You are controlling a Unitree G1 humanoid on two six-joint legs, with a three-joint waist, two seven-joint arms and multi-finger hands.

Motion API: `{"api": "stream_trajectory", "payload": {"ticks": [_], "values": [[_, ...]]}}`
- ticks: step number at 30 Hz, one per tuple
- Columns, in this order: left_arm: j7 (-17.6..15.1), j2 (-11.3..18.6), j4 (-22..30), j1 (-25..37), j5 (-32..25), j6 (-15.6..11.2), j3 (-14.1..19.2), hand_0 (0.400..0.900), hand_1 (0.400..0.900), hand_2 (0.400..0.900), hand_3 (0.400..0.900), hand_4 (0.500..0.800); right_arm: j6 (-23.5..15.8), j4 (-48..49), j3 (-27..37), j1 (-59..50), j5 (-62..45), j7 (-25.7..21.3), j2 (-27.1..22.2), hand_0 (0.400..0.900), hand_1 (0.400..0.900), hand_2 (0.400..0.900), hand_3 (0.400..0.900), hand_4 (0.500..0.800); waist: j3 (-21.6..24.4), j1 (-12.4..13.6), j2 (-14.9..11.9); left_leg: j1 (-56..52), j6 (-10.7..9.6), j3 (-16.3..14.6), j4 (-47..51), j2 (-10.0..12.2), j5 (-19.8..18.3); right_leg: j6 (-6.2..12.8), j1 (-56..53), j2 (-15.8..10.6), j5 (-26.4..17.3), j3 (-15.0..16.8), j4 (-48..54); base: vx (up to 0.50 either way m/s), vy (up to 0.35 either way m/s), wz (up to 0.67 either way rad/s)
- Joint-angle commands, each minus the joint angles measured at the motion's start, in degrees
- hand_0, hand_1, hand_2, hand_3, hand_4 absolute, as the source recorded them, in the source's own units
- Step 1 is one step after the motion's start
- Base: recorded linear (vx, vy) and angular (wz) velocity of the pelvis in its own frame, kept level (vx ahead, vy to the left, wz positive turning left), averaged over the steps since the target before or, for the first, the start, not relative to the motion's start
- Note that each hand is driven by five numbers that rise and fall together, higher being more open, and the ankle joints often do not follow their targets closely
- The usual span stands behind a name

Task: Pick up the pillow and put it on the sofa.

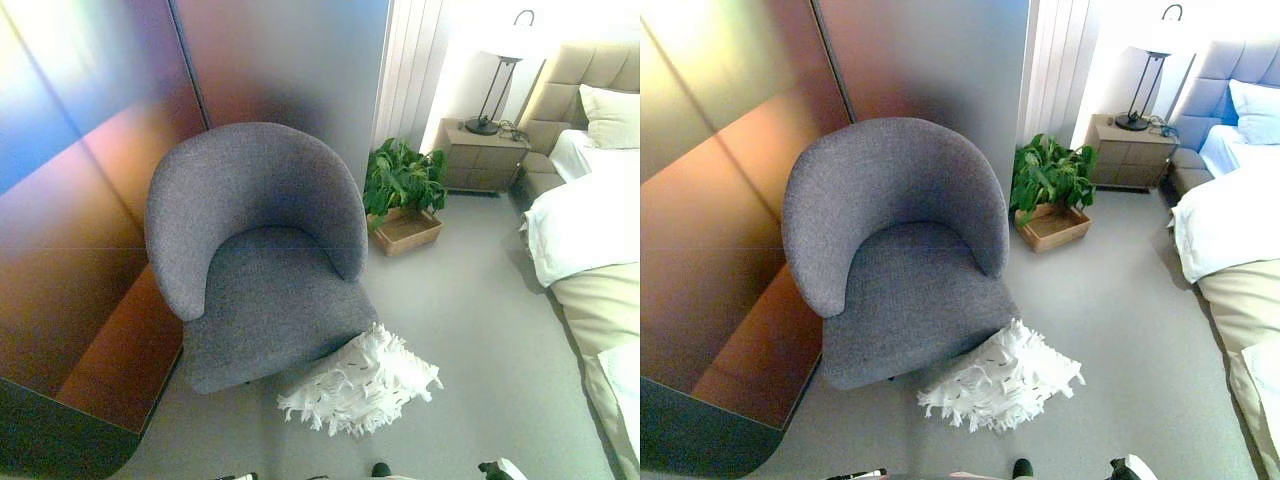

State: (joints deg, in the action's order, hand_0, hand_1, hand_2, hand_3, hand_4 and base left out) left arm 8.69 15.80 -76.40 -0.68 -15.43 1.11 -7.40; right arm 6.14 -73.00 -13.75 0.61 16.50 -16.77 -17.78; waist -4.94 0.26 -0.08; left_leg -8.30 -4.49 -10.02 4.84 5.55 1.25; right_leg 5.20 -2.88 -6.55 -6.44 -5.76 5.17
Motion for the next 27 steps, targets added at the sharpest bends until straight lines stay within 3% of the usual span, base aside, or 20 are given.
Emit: {"api": "stream_trajectory", "payload": {"ticks": [1,15,21,27], "values": [[0.50,1.44,-1.15,3.22,-0.10,-1.67,-0.59,0.900,0.900,0.900,0.900,0.800,-0.33,-1.16,-1.39,-5.52,1.66,-5.87,-2.50,0.900,0.900,0.900,0.900,0.800,-2.45,-0.23,-1.85,0.06,3.35,2.34,0.16,-3.45,-3.22,1.06,-4.26,1.91,4.32,-3.10,-0.17,0.00,0.000,0.00],[2.15,2.97,0.98,2.69,-1.25,-0.92,-2.28,0.900,0.900,0.900,0.900,0.800,-2.10,2.95,-2.79,-9.50,4.08,-7.64,-7.25,0.900,0.900,0.900,0.900,0.800,-5.23,1.29,-0.31,4.11,3.01,3.85,0.16,-3.84,-1.89,1.08,-1.13,1.15,3.72,-5.02,-0.17,0.01,-0.043,0.06],[2.58,4.02,2.12,4.53,-2.73,-1.07,-4.29,0.900,0.900,0.900,0.900,0.800,-3.66,4.41,-3.62,-14.82,2.08,-9.13,-11.60,0.900,0.900,0.900,0.900,0.800,-9.71,2.08,1.03,10.25,2.86,5.86,0.16,-4.05,0.25,0.50,4.33,1.09,3.10,-6.22,-0.87,-0.11,-0.065,0.14],[3.01,5.82,3.96,6.45,-7.37,-1.03,-6.00,0.900,0.900,0.900,0.900,0.800,-3.76,6.46,-3.87,-21.77,-1.31,-7.59,-17.74,0.900,0.900,0.900,0.900,0.800,-15.18,2.64,2.94,16.08,2.35,7.36,0.16,-4.21,2.41,-0.84,10.79,1.68,3.36,-6.83,-3.47,-0.08,-0.055,0.12]]}}
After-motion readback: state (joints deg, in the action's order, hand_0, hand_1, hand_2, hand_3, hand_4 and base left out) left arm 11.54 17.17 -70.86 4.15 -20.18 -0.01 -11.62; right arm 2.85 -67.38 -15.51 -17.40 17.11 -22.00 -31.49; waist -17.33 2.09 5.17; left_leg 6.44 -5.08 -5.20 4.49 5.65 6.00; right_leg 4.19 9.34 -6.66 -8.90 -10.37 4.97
